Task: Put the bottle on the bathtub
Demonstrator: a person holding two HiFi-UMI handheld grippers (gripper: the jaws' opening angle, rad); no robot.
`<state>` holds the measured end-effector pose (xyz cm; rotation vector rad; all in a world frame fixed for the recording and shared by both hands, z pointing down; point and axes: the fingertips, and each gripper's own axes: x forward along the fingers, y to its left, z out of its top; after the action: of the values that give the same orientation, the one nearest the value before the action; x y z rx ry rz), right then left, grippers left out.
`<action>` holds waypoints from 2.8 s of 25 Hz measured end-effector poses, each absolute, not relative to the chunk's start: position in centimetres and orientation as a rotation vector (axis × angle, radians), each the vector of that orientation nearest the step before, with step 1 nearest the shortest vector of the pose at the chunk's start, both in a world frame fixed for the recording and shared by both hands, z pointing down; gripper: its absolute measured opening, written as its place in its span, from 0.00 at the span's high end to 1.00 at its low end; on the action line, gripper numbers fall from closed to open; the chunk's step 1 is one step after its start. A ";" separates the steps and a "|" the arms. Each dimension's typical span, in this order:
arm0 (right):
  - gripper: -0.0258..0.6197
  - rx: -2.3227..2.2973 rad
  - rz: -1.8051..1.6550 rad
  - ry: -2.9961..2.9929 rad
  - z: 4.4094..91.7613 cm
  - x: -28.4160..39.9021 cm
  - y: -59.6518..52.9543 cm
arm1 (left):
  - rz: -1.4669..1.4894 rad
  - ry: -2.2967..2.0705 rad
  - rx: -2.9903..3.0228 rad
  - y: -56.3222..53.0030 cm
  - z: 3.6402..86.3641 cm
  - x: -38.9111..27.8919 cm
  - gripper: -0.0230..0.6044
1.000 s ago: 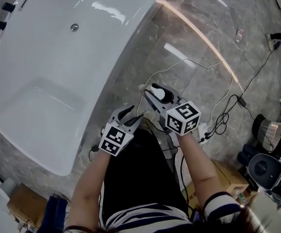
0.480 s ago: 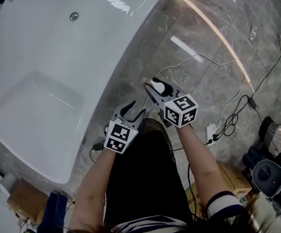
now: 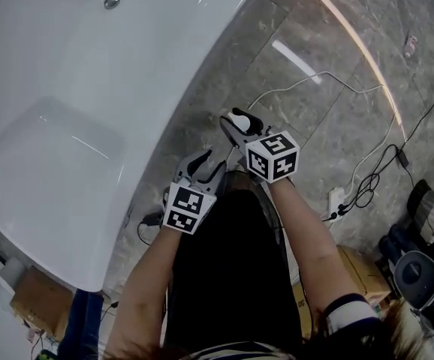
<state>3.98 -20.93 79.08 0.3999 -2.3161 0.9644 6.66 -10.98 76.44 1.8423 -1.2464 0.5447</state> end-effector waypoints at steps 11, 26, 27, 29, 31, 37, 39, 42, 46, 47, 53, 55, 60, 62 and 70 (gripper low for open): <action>0.70 0.405 0.922 -2.286 85.2 2.8 -19.1 | 0.564 -1.213 1.810 -8.2 80.5 6.7 0.72; 0.69 0.415 0.876 -2.312 87.6 2.6 -18.2 | 0.576 -1.186 1.841 -7.9 81.6 6.2 0.72; 0.69 0.406 0.872 -2.317 87.6 2.6 -18.1 | 0.578 -1.180 1.841 -7.7 81.6 6.2 0.72; 0.69 0.392 0.864 -2.321 87.6 2.7 -17.8 | 0.580 -1.170 1.841 -7.5 81.8 6.2 0.72; 0.69 0.391 0.857 -2.317 87.7 3.1 -17.8 | 0.578 -1.157 1.840 -7.4 81.9 6.3 0.73; 0.69 0.365 0.822 -2.312 87.7 3.3 -17.2 | 0.576 -1.125 1.860 -7.7 81.7 6.5 0.73; 0.69 0.365 0.817 -2.312 87.8 3.3 -17.2 | 0.573 -1.115 1.863 -7.9 81.7 6.5 0.73; 0.69 0.343 0.795 -2.305 88.0 3.2 -17.0 | 0.574 -1.109 1.872 -8.1 81.7 6.4 0.73; 0.66 0.322 0.753 -2.281 87.8 3.1 -16.7 | 0.584 -1.107 1.878 -8.0 81.5 6.3 0.73; 0.65 0.326 0.748 -2.276 87.7 3.2 -16.7 | 0.585 -1.105 1.880 -7.9 81.3 6.4 0.73; 0.63 0.346 0.776 -2.263 86.9 3.5 -16.9 | 0.583 -1.107 1.890 -7.9 80.4 6.4 0.73; 0.62 0.367 0.786 -2.251 86.7 4.1 -16.8 | 0.587 -1.116 1.893 -7.9 79.9 6.5 0.73; 0.61 0.461 0.813 -2.231 86.3 5.3 -17.5 | 0.589 -1.118 1.902 -7.6 78.7 6.8 0.73; 0.61 0.475 0.811 -2.237 85.8 5.3 -17.7 | 0.588 -1.127 1.903 -7.7 78.3 6.6 0.73; 0.61 0.502 0.768 -2.255 82.0 6.4 -17.7 | 0.575 -1.174 1.876 -8.2 76.0 6.2 0.73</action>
<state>6.39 -17.72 81.97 0.5024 -2.2545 0.7679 6.25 -8.19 76.04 1.8764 -1.1739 0.5746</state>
